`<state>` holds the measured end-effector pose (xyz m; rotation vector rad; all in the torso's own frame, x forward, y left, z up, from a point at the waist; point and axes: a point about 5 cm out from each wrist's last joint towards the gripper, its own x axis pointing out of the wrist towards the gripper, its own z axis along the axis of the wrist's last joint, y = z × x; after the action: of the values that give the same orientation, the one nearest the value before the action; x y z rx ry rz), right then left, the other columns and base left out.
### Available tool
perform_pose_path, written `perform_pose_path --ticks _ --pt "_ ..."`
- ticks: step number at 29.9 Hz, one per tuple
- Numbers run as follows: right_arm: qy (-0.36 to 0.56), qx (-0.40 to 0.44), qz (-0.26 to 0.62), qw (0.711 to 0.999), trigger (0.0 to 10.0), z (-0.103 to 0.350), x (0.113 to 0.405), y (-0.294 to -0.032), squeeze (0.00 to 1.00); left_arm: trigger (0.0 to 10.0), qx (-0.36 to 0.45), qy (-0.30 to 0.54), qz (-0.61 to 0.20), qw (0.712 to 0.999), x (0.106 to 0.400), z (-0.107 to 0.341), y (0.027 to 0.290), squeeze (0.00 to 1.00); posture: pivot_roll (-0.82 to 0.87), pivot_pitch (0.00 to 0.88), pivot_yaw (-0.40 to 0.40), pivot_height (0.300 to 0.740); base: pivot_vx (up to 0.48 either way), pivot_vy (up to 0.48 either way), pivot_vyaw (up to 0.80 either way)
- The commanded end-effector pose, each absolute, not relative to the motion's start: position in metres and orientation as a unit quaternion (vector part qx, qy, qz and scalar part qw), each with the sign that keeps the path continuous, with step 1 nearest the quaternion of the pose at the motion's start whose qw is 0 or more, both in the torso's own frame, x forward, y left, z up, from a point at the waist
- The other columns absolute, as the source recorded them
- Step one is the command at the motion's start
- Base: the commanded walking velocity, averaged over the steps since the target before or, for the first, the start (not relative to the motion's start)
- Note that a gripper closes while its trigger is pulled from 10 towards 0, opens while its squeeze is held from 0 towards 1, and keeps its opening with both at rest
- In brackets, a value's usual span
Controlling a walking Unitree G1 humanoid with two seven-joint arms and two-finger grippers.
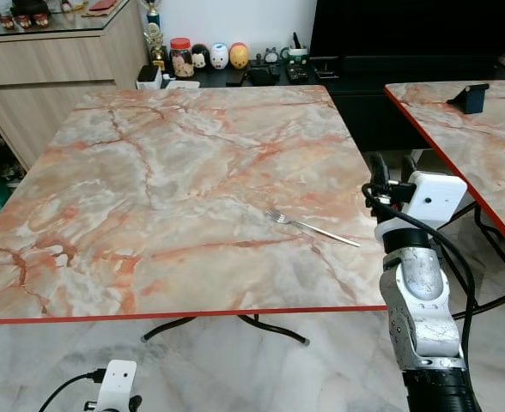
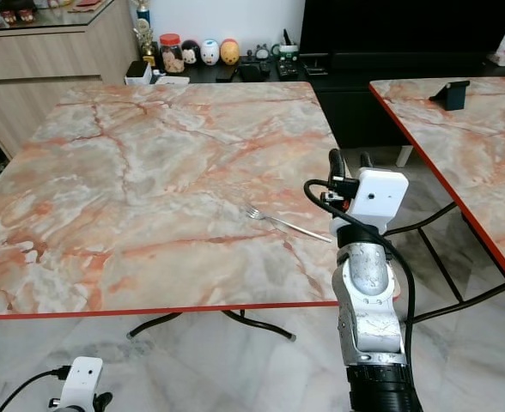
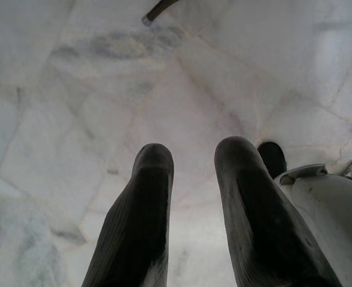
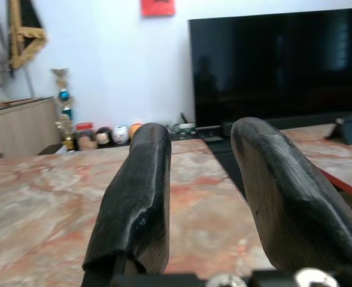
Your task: Setting the table
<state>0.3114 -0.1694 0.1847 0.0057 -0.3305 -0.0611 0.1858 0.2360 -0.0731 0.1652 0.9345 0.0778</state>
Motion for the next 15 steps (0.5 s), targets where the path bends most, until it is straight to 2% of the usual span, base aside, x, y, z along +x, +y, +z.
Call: perform_pose_path --ticks 1,4,15 --pt "-0.175 -0.002 -0.025 0.984 10.0 0.1904 0.3102 -0.1669 0.0 10.0 0.083 0.461 0.039 0.883 0.1781 -0.0757 0.2404 0.0 0.01 0.0 0.017 0.731 0.24 0.0 0.8" --pt "-0.172 0.001 -0.026 0.985 10.0 0.1884 0.3096 -0.1671 0.0 10.0 0.084 0.463 0.04 0.882 0.1742 -0.0766 0.2433 0.0 0.01 0.0 0.019 0.731 0.255 0.0 0.68" --pt "-0.164 0.009 -0.034 0.986 10.0 0.1859 0.3089 -0.1692 0.0 10.0 0.088 0.463 0.033 0.881 0.1713 -0.0781 0.2419 0.0 0.0 0.0 0.022 0.731 0.276 0.0 0.0"
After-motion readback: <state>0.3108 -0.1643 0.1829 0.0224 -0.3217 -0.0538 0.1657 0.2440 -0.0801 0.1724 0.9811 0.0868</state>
